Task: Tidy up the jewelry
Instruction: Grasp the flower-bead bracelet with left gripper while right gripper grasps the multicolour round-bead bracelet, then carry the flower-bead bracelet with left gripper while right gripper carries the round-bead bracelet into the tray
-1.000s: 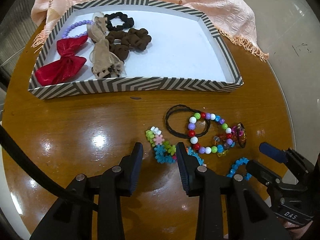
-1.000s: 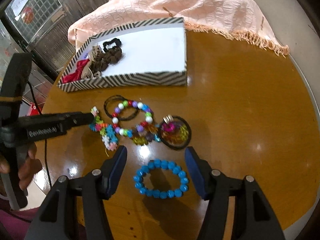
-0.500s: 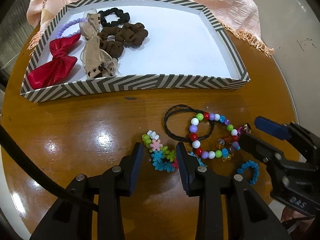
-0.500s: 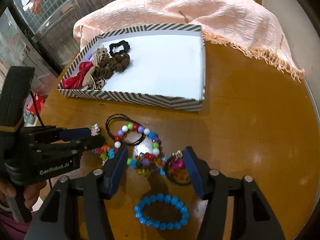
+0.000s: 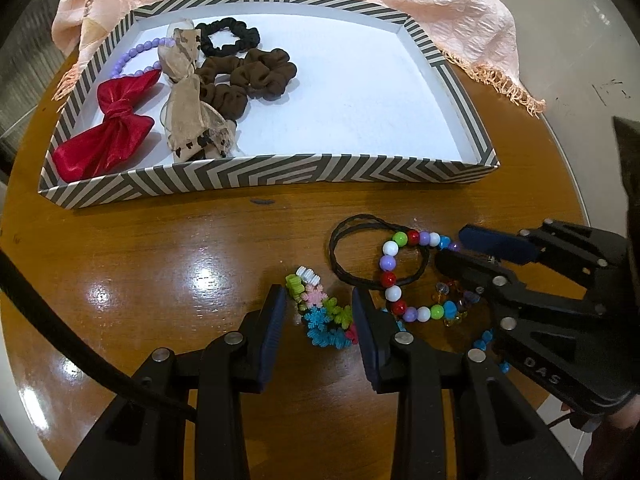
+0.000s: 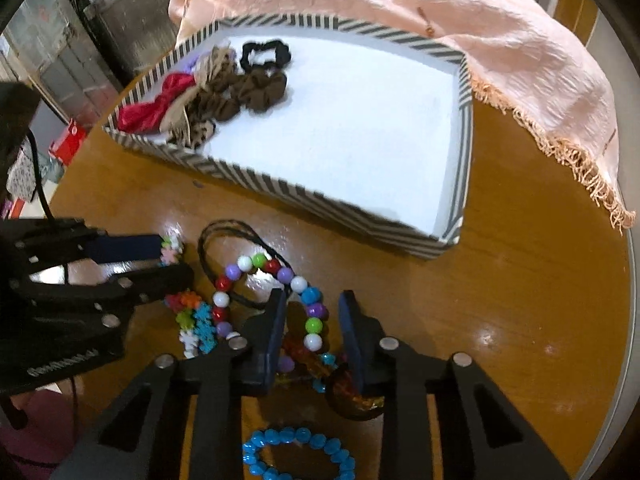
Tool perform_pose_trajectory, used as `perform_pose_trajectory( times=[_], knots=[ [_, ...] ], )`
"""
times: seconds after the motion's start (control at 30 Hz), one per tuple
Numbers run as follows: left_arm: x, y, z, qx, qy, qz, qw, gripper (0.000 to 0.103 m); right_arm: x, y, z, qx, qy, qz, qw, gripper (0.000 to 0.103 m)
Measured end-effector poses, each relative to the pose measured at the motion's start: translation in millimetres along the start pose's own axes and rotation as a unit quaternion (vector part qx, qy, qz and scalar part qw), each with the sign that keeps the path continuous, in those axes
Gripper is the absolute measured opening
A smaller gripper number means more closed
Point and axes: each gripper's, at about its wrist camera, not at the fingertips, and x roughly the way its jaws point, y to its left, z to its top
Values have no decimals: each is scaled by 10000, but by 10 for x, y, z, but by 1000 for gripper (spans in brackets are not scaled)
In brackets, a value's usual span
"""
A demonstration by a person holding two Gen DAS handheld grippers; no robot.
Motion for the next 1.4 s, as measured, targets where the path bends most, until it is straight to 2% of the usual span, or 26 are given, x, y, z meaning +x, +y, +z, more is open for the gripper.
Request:
perform_pose_trajectory(
  times=[0.03, 0.07, 0.1, 0.17, 0.23, 0.47, 0.7, 1.0, 1.13, 1.4],
  knots=[
    [-3, 2, -9, 33, -22, 14, 10000, 12, 27, 3, -15, -6, 45, 10, 10000, 24],
    [-2, -2, -14, 85, -50, 18, 9999, 11, 14, 20, -25, -67, -40, -7, 10000, 20],
    [-1, -2, -22, 114, -56, -36, 9999, 8, 24, 32, -32, -91, -25, -18, 10000, 12],
    [-6, 4, -34, 135, -63, -123, 9998, 8, 22, 43, -42, -98, -73, -69, 9999, 10],
    [-46, 8, -39, 158, -108, -249, 9995, 0, -17, 43, -54, -18, -143, -20, 9999, 9],
    [-349, 145, 13, 137, -305, -511, 9981, 0, -523, 94, 8, 101, -756, 207, 9969, 9],
    [-608, 242, 25, 131, -578, -591, 9965, 0, -931, 171, 119, 65, -1221, 72, 9925, 9],
    [-1023, 248, 204, 265, -1018, -535, 9930, 0, -1114, 137, 288, 164, -1476, 101, 9889, 9],
    [-1198, 291, 369, 265, -1260, -386, 9909, 0, -1130, 130, 395, 124, -1531, 22, 9881, 9],
    [-1278, 201, 681, 296, -1476, -228, 9883, 0, -1135, 22, 607, 157, -1574, -35, 9874, 9]
  ],
)
